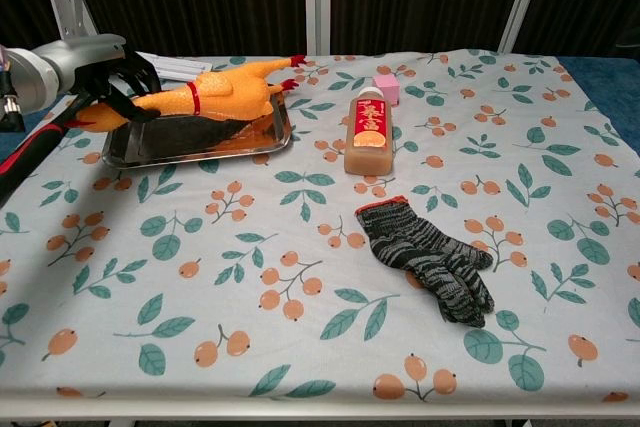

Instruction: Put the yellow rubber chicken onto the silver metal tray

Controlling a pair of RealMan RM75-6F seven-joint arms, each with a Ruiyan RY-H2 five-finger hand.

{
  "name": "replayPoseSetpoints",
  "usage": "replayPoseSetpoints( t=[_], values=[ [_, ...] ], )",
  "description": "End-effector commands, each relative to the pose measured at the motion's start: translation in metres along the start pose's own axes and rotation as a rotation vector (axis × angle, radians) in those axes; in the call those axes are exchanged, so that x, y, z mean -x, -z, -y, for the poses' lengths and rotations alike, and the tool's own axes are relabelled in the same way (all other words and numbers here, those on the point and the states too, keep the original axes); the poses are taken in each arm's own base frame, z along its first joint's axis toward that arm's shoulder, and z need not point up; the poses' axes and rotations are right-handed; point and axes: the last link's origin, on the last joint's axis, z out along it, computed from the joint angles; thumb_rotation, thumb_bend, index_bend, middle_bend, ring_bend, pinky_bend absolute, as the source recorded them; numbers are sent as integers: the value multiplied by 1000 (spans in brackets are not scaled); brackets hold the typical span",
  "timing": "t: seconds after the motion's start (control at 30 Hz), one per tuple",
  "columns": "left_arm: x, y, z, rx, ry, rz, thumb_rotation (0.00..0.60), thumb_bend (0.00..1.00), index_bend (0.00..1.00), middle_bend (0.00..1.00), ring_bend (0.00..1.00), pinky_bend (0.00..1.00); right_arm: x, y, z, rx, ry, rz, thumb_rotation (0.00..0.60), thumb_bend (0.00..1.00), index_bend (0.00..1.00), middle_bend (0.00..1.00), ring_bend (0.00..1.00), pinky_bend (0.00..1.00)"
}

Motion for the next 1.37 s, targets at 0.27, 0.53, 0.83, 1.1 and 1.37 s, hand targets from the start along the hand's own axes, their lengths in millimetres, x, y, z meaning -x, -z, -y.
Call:
replayPoseSetpoints(
  t=[0.27,0.53,0.83,1.1,1.37],
  values=[
    [-1,9,6,4,-51,-56,600,87,197,156,124,238,0,4,-8,31,-19,-6,600,0,0,0,0,125],
    [-37,49,28,29,-68,-151,600,85,194,153,123,237,3,23,-32,92,-19,24,600,7,0,32,0,124],
    [-58,143,83,-17,-139,-303,600,85,215,177,124,236,21,68,-75,143,-144,25,600,160,73,174,49,153],
    [-48,213,112,-57,-144,-368,600,85,217,177,124,235,39,113,-89,197,-157,-29,600,150,0,71,16,147],
    [-37,249,114,-112,-154,-360,600,85,217,177,124,234,51,143,-90,269,-178,-73,600,149,0,65,10,128]
  ],
)
